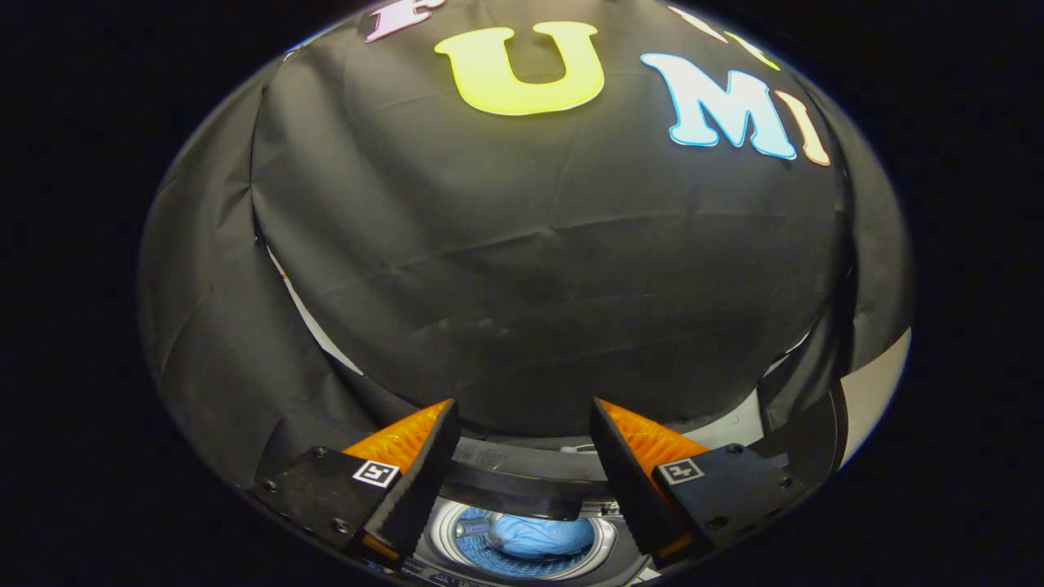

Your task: Put the clothes into the washing machine and then close the washing machine lid.

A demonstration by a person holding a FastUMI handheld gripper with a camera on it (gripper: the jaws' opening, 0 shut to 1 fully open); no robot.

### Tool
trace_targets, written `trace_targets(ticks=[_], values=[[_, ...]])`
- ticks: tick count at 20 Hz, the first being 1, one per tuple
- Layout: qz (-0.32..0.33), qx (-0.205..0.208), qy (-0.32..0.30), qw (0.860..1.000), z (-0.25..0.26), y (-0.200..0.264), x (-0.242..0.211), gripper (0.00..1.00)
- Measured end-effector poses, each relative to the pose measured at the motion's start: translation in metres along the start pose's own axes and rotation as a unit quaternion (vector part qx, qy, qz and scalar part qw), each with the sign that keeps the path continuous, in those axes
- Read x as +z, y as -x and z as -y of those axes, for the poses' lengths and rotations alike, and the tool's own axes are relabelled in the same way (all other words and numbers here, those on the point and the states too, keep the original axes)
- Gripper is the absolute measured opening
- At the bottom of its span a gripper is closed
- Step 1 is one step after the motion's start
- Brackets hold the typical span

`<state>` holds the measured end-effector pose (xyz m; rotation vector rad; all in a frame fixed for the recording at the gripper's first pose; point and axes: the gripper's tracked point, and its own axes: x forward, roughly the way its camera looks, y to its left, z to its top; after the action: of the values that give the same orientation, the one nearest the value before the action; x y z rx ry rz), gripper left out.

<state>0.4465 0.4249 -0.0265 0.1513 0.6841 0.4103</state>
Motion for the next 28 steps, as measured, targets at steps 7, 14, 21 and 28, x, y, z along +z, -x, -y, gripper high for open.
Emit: trace_targets(ticks=[7,14,21,28], values=[[0.007,0.014,0.006,1.000,-0.008,0.021,-0.021,0.99],[0.037,0.019,0.016,0.999,-0.014,0.040,-0.039,0.99],[0.054,0.016,0.019,0.998,-0.017,0.052,-0.057,0.99],[0.075,0.008,0.019,0.997,-0.020,0.061,-0.075,0.99]])
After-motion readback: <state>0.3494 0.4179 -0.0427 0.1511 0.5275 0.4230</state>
